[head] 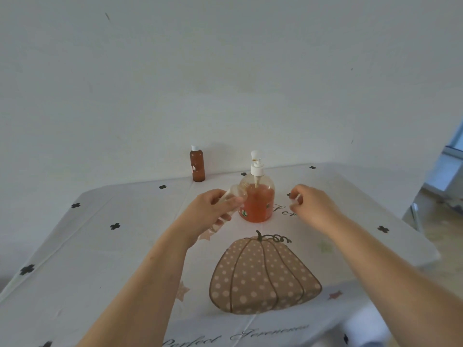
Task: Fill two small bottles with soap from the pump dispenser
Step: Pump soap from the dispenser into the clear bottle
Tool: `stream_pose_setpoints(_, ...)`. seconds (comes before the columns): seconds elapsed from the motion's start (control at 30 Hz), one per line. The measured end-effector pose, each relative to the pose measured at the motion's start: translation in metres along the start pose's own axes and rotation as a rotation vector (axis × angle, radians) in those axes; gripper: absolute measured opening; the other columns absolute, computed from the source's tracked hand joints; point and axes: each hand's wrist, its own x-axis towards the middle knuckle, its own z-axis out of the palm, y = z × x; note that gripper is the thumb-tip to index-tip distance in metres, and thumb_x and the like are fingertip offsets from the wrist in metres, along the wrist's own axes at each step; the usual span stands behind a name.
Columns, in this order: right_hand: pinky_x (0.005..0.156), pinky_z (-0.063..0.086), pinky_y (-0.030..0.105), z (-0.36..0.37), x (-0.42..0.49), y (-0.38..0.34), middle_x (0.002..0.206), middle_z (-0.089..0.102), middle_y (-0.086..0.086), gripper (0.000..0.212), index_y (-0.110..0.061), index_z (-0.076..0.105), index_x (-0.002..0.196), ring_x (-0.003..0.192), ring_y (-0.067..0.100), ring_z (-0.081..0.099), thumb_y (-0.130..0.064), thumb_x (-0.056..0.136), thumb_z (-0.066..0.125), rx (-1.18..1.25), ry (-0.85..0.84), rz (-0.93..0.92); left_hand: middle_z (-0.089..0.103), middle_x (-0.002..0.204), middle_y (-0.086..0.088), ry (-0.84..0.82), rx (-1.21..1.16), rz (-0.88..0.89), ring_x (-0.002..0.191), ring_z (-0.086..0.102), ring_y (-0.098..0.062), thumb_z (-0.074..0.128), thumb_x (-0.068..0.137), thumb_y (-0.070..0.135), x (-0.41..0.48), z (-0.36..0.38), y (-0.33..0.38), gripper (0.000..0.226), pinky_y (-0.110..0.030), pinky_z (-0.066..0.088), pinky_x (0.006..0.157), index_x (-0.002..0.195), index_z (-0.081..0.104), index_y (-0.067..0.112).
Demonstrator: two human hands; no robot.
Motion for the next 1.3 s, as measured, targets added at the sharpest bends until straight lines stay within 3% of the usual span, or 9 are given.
stream_pose_setpoints(0.27, 0.089, 0.043, 0.029, 0.011, -0.001, 0.005, 0.13, 0.059, 0.011, 0.038, -0.016, 0.059, 0.131, 0.118, 0.028, 0.058, -0.021, 0.094, 0.067, -0.125, -0.093, 0.036, 0.067, 0.077, 0.001, 0.142, -0.043, 0.018, 0.064, 0.057, -0.008, 0.071, 0.083, 0.05, -0.003, 0.004, 0.007, 0.031, -0.016, 0.043, 0.055, 0.1, 0.068, 0.024)
stream_pose_setpoints(0.37, 0.093, 0.045, 0.032, -0.001, -0.001, -0.01, 0.132, 0.057, 0.011, 0.047, -0.015, 0.052, 0.141, 0.116, 0.026, 0.058, -0.022, 0.097, 0.066, -0.012, 0.0, -0.001, 0.066, 0.077, 0.002, 0.158, -0.076, 0.02, 0.064, 0.056, -0.008, 0.072, 0.084, 0.047, -0.002, 0.004, 0.007, 0.027, -0.012, 0.041, 0.048, 0.1, 0.069, 0.025)
stream_pose_setpoints(0.5, 0.086, 0.038, 0.025, -0.031, -0.002, -0.046, 0.124, 0.061, -0.004, 0.033, -0.024, 0.059, 0.136, 0.103, 0.01, 0.054, -0.023, 0.104, 0.054, 0.274, 0.204, -0.18, 0.067, 0.075, 0.007, 0.172, -0.098, 0.026, 0.062, 0.057, -0.005, 0.075, 0.081, 0.044, -0.001, 0.004, 0.007, 0.022, -0.019, 0.043, 0.057, 0.096, 0.069, 0.03)
stream_pose_setpoints(0.63, 0.1, 0.034, 0.02, -0.055, -0.001, -0.076, 0.122, 0.059, -0.022, 0.034, -0.028, 0.06, 0.14, 0.121, -0.001, 0.049, -0.028, 0.109, 0.046, 0.512, 0.025, -0.298, 0.067, 0.079, 0.005, 0.171, -0.147, 0.047, 0.067, 0.058, -0.009, 0.078, 0.08, 0.036, -0.002, 0.005, 0.011, 0.016, -0.026, 0.045, 0.066, 0.092, 0.07, 0.031)
stream_pose_setpoints(0.77, 0.091, 0.037, 0.012, -0.054, 0.011, -0.085, 0.113, 0.061, -0.024, 0.033, -0.025, 0.063, 0.138, 0.12, 0.0, 0.053, -0.023, 0.107, 0.052, 0.482, -0.045, -0.309, 0.062, 0.079, 0.0, 0.202, -0.211, 0.088, 0.071, 0.052, -0.014, 0.082, 0.073, 0.043, -0.004, 0.006, 0.015, 0.026, -0.032, 0.042, 0.069, 0.089, 0.071, 0.025)
stream_pose_setpoints(0.87, 0.077, 0.036, 0.004, -0.052, 0.017, -0.085, 0.099, 0.062, -0.026, 0.03, -0.024, 0.068, 0.131, 0.101, -0.004, 0.058, -0.023, 0.103, 0.059, 0.481, 0.004, -0.283, 0.063, 0.08, -0.007, 0.245, -0.206, 0.109, 0.071, 0.053, -0.015, 0.083, 0.072, 0.043, -0.002, 0.006, 0.016, 0.027, -0.033, 0.042, 0.069, 0.089, 0.073, 0.024)
stream_pose_setpoints(0.93, 0.077, 0.037, 0.006, -0.05, 0.02, -0.085, 0.099, 0.063, -0.022, 0.029, -0.024, 0.07, 0.129, 0.099, -0.002, 0.058, -0.025, 0.101, 0.062, 0.482, 0.028, -0.28, 0.069, 0.089, -0.005, 0.267, -0.157, 0.12, 0.073, 0.058, -0.01, 0.081, 0.075, 0.041, 0.0, 0.006, 0.016, 0.021, -0.026, 0.046, 0.071, 0.091, 0.071, 0.032)
stream_pose_setpoints(1.07, 0.08, 0.042, 0.014, -0.049, 0.021, -0.089, 0.105, 0.069, -0.013, 0.026, -0.023, 0.073, 0.122, 0.107, 0.007, 0.063, -0.026, 0.098, 0.065, 0.457, 0.055, -0.267, 0.063, 0.102, 0.013, 0.3, -0.05, 0.178, 0.082, 0.059, 0.007, 0.078, 0.081, 0.035, 0.006, 0.007, 0.016, 0.036, -0.005, 0.042, 0.062, 0.115, 0.066, 0.03)
stream_pose_setpoints(1.3, 0.07, 0.04, 0.01, -0.05, 0.025, -0.092, 0.1, 0.069, -0.009, 0.014, -0.024, 0.073, 0.108, 0.087, -0.002, 0.06, -0.027, 0.096, 0.069, 0.422, 0.079, -0.258, 0.06, 0.117, 0.008, 0.401, 0.052, 0.227, 0.105, 0.06, -0.014, 0.077, 0.081, 0.04, 0.027, 0.008, 0.016, 0.043, -0.027, 0.044, 0.084, 0.121, 0.063, 0.034)
